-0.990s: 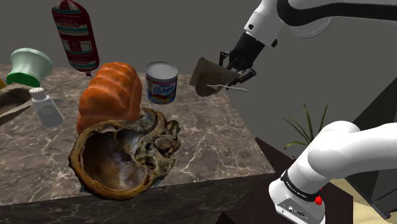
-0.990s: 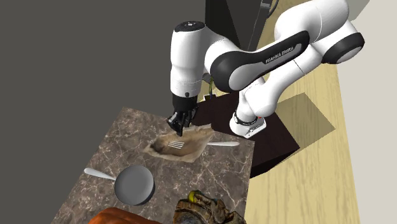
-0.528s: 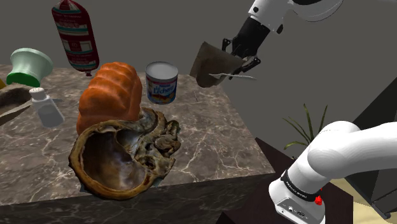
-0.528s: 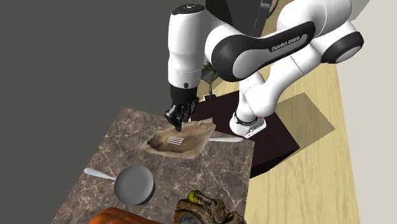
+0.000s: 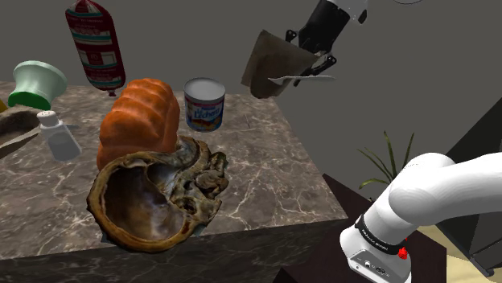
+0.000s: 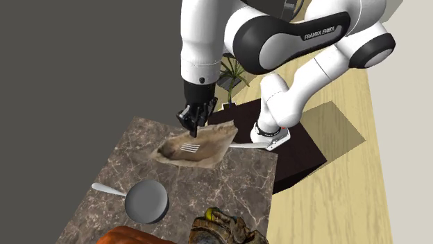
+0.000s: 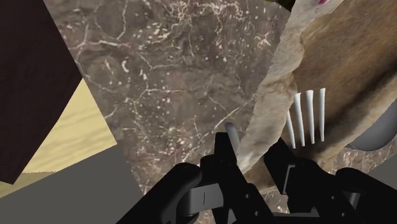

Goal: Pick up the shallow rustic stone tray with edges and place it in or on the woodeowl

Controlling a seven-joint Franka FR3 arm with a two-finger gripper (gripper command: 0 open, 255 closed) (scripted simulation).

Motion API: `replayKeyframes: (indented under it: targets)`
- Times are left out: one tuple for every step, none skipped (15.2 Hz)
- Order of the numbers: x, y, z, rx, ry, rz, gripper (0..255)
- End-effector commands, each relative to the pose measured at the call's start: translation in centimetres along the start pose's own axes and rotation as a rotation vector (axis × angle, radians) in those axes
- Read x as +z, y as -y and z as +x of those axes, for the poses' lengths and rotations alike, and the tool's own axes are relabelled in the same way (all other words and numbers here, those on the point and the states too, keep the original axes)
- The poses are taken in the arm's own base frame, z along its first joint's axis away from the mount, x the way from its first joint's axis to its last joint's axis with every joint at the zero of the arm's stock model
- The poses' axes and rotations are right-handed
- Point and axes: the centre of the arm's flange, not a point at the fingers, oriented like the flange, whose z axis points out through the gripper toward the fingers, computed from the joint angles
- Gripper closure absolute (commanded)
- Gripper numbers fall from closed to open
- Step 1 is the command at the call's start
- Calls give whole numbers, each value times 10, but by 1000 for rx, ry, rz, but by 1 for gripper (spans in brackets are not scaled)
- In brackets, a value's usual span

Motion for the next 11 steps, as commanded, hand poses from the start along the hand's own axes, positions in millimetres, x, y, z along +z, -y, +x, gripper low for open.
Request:
replayKeyframes:
  targets:
    - [-6,2,-1,0,0,0,255]
    - [-3,7,-13,0,0,0,255]
    - [0,12,-25,0,0,0,255]
    - [3,17,-37,0,0,0,255]
    - [6,22,-49,0,0,0,255]
    - [9,27,-61,0,0,0,255]
    - [12,32,-72,0,0,0,255]
    - [15,37,-84,0,0,0,255]
    - [18,42,-96,0,0,0,255]
    - [21,46,-108,0,0,0,255]
    - [24,51,-120,0,0,0,255]
